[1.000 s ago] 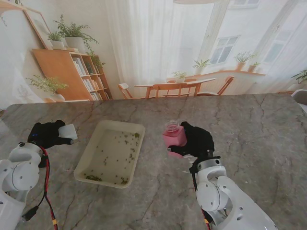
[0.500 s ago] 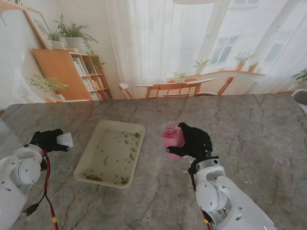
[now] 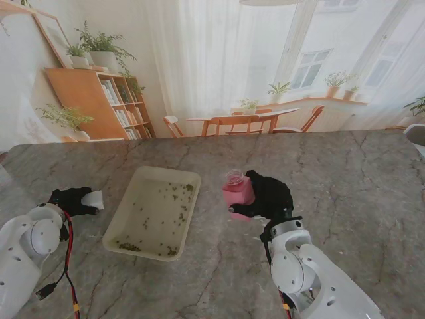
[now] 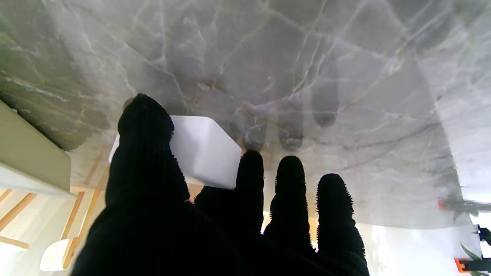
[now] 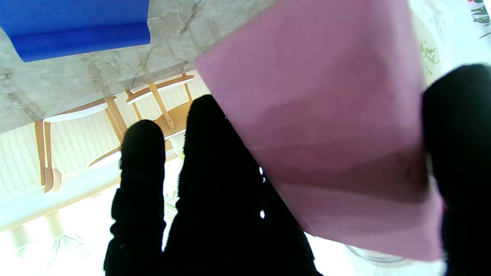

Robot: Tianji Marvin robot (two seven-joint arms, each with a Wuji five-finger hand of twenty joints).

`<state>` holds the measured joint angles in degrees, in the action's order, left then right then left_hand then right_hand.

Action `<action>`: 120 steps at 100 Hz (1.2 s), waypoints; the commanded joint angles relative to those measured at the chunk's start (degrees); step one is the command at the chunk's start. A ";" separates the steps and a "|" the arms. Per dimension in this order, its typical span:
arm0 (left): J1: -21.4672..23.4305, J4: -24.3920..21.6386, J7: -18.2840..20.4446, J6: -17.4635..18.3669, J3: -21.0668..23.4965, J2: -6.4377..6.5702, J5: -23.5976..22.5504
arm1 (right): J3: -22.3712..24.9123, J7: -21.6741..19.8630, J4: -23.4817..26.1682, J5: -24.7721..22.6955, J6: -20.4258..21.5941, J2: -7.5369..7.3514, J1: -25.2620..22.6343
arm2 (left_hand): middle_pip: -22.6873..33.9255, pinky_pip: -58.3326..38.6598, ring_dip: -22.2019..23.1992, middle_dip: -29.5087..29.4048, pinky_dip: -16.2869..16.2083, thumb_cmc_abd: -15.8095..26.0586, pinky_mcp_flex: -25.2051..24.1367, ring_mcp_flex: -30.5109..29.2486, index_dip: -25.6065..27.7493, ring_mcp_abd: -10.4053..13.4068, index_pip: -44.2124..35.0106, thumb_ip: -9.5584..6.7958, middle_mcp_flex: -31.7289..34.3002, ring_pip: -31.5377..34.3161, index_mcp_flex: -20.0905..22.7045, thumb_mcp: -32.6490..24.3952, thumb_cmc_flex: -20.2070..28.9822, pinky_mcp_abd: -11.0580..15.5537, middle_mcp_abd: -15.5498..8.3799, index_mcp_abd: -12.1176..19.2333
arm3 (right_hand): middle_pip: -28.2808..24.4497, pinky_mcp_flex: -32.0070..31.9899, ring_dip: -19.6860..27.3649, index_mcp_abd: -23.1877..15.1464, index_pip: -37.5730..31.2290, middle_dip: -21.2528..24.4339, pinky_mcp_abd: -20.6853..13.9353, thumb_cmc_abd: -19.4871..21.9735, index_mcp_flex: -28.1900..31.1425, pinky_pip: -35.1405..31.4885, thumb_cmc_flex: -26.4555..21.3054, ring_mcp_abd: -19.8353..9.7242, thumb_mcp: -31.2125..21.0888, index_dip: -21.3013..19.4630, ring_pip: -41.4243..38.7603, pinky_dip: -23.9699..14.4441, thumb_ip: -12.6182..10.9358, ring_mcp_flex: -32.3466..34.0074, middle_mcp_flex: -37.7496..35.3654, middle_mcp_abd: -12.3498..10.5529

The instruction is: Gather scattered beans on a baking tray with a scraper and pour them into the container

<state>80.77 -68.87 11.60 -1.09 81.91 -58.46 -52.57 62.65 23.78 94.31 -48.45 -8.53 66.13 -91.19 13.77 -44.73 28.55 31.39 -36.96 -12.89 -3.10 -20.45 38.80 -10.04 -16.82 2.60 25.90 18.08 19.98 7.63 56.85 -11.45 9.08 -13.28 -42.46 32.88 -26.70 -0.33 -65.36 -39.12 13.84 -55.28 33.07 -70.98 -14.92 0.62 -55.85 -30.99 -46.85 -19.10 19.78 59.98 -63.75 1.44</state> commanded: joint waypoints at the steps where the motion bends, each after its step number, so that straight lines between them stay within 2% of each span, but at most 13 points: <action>1: 0.35 0.35 1.01 0.51 -0.25 0.38 -0.13 | -0.07 -0.67 0.26 -0.01 0.28 -0.08 -0.10 | -1.70 3.13 -2.27 -1.90 2.46 6.21 -1.29 3.01 -2.99 -1.03 2.98 -0.87 -0.46 -2.60 1.25 -6.15 0.42 -0.88 0.80 1.02 | -7.06 -0.12 0.50 -23.70 -10.38 -0.76 -0.89 9.04 2.56 -0.62 -12.51 -4.23 -10.99 -0.92 1.31 -0.59 -6.80 0.05 -4.93 -8.80; 13: 0.50 0.20 3.15 0.62 -0.35 0.64 0.07 | 0.03 -0.68 0.33 0.05 0.17 -0.07 -0.21 | -7.76 11.29 -6.87 -8.19 5.70 4.30 -1.43 6.76 -10.89 -2.06 13.06 -0.93 -4.15 -7.01 -4.23 -6.37 -0.93 -2.27 2.45 -2.65 | -7.05 -0.15 0.48 -23.47 -10.53 -0.77 -0.91 9.07 2.69 -0.59 -12.47 -4.18 -10.96 -1.03 1.30 -0.58 -6.79 0.11 -4.94 -8.78; 33: 0.97 -0.87 6.87 1.40 -0.13 1.20 -0.80 | 0.15 -0.61 0.32 0.11 0.15 -0.06 -0.30 | -11.73 23.24 -10.88 -14.44 9.04 3.73 -2.13 12.71 -16.90 -3.07 16.86 -0.95 -13.61 -10.05 -11.98 -6.40 -3.91 -3.10 4.52 -6.00 | -7.04 -0.15 0.45 -23.55 -10.40 -0.80 -0.87 9.09 2.70 -0.60 -12.51 -4.14 -10.97 -1.02 1.29 -0.57 -6.80 0.09 -4.93 -8.72; 38: 1.10 -1.24 7.50 1.21 -0.04 1.24 -0.69 | 0.18 -0.63 0.33 0.11 0.17 -0.06 -0.33 | -11.85 26.23 -11.50 -15.59 8.16 4.03 -2.27 13.89 -20.58 -3.36 17.41 -0.93 -15.40 -10.28 -12.38 -6.48 -5.60 -3.15 5.04 -6.42 | -7.04 -0.17 0.44 -23.53 -10.37 -0.81 -0.91 9.13 2.67 -0.59 -12.50 -4.14 -10.96 -1.02 1.30 -0.57 -6.80 0.06 -4.93 -8.72; 41: 1.22 -1.51 7.73 1.12 0.10 1.24 -0.62 | 0.21 -0.64 0.33 0.10 0.17 -0.07 -0.35 | -11.93 28.00 -11.67 -15.85 7.79 4.40 -2.34 14.80 -23.31 -3.55 18.23 -1.04 -16.60 -10.44 -12.20 -6.51 -6.46 -3.12 5.49 -8.24 | -7.02 -0.15 0.44 -23.54 -10.32 -0.80 -0.95 9.14 2.60 -0.59 -12.46 -4.14 -10.92 -1.00 1.30 -0.57 -6.78 0.06 -4.91 -8.74; 46: 1.58 -2.21 7.79 0.98 0.57 1.19 -0.55 | 0.26 -0.63 0.33 0.04 0.13 -0.08 -0.38 | -12.04 30.56 -11.84 -16.13 6.59 4.94 -2.34 15.81 -29.53 -3.70 18.74 -1.10 -18.31 -10.62 -12.02 -6.56 -7.99 -3.02 6.06 -8.06 | -6.99 -0.15 0.44 -23.54 -10.34 -0.80 -0.95 9.24 2.55 -0.58 -12.44 -4.15 -10.90 -1.04 1.31 -0.56 -6.78 0.04 -4.83 -8.80; 49: 1.92 -2.84 7.65 0.84 0.99 1.11 -0.52 | 0.31 -0.62 0.33 -0.02 0.08 -0.09 -0.40 | -12.15 31.03 -11.87 -16.20 6.32 5.25 -2.56 16.09 -30.61 -3.71 18.80 -1.07 -18.78 -10.70 -12.13 -6.46 -8.48 -3.01 6.31 -8.14 | -6.96 -0.15 0.46 -23.55 -10.34 -0.80 -0.95 9.38 2.45 -0.58 -12.39 -4.21 -10.86 -1.07 1.37 -0.56 -6.77 -0.05 -4.75 -8.86; 63: 4.97 -8.64 6.87 0.50 4.59 0.60 -0.56 | 0.84 -0.66 0.31 0.16 -0.21 -0.05 -0.58 | -11.97 31.55 -11.94 -16.14 5.78 5.55 -2.82 16.25 -31.27 -3.69 18.60 -1.07 -18.66 -10.82 -11.96 -6.42 -9.06 -2.70 6.49 -8.28 | -6.88 -0.24 0.53 -23.56 -10.36 -0.87 -1.11 10.19 1.94 -0.49 -12.39 -4.32 -10.51 -1.15 1.60 -0.52 -6.74 -0.32 -4.39 -9.09; 77: 9.48 -17.31 7.41 1.43 9.24 0.19 -1.16 | 1.81 -1.19 0.35 0.72 -0.54 -0.06 -0.90 | -11.83 32.43 -12.14 -16.10 4.93 5.41 -2.67 15.78 -29.53 -3.44 17.30 -0.95 -17.46 -11.11 -11.95 -6.43 -9.01 -2.33 6.21 -8.67 | -6.55 -0.45 0.66 -23.66 -10.16 -1.02 -1.26 12.28 1.01 -0.27 -12.65 -4.40 -8.93 -1.30 2.04 -0.44 -6.63 -0.70 -3.59 -9.35; 80: 10.52 -19.27 7.41 1.57 10.12 0.06 -1.12 | 2.07 -1.36 0.32 0.94 -0.53 -0.05 -0.97 | -11.77 32.55 -12.18 -16.09 4.80 5.42 -2.65 15.60 -29.10 -3.41 17.19 -0.94 -17.14 -11.17 -11.94 -6.43 -8.99 -2.21 6.11 -6.81 | -6.46 -0.53 0.69 -23.65 -10.20 -1.06 -1.32 12.76 0.84 -0.23 -12.66 -4.42 -8.64 -1.45 2.14 -0.43 -6.58 -0.79 -3.40 -9.44; 89: 13.53 -24.77 6.72 1.99 12.14 -0.41 -0.64 | 3.37 -2.51 0.25 1.63 0.59 -0.24 -1.47 | -11.65 32.22 -12.37 -16.03 3.56 5.94 -2.09 14.63 -25.69 -3.09 16.53 -0.90 -15.72 -11.49 -12.12 -6.44 -8.70 -1.95 5.83 -6.28 | -5.78 -0.83 0.80 -24.01 -9.81 -1.05 -1.54 13.98 0.27 0.01 -12.94 -4.39 -7.46 -1.91 2.60 -0.36 -6.44 -1.16 -2.80 -9.65; 100: 16.74 -30.42 3.12 1.81 12.83 -1.34 1.05 | 6.15 -4.28 0.23 1.24 3.07 -0.82 -2.95 | -11.51 29.81 -12.57 -15.90 2.33 7.55 -1.77 12.74 -20.92 -2.54 15.34 -0.85 -13.51 -11.99 -12.35 -6.10 -8.70 -1.46 5.32 -6.08 | -4.08 -0.92 1.21 -24.38 -9.22 -0.50 -1.88 15.67 -0.57 0.21 -12.79 -4.87 -6.09 -2.63 3.68 -0.30 -5.96 -1.48 -2.12 -10.61; 120: 20.09 -36.90 -5.45 0.69 9.20 -3.13 4.66 | 12.03 -7.44 -0.10 2.60 5.24 -1.35 -6.57 | -11.02 26.33 -12.61 -15.68 2.20 7.58 -0.49 10.11 -19.18 -2.13 14.12 -0.84 -10.55 -12.01 -8.76 -6.06 -8.02 -1.07 4.72 -5.57 | 0.65 -1.71 2.70 -26.62 -9.45 2.41 -2.49 18.26 -1.20 1.54 -12.80 -5.36 -3.10 0.48 7.03 0.21 -3.80 -2.07 -1.09 -12.14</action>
<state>100.17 -103.74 6.75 -0.59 93.45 -60.16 -47.79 73.31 17.42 95.09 -46.29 -3.14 65.77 -96.24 2.99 -16.94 16.31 15.82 -33.22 -8.37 -3.93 -9.44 18.92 -13.07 -1.64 1.40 14.26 6.67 10.05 1.49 48.70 -13.08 14.80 -19.51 -40.58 32.13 -24.79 -0.60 -65.75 -37.68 13.16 -48.71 30.18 -70.17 -15.13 -0.98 -50.26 -30.34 -40.91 -19.10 19.78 59.25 -62.35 -0.60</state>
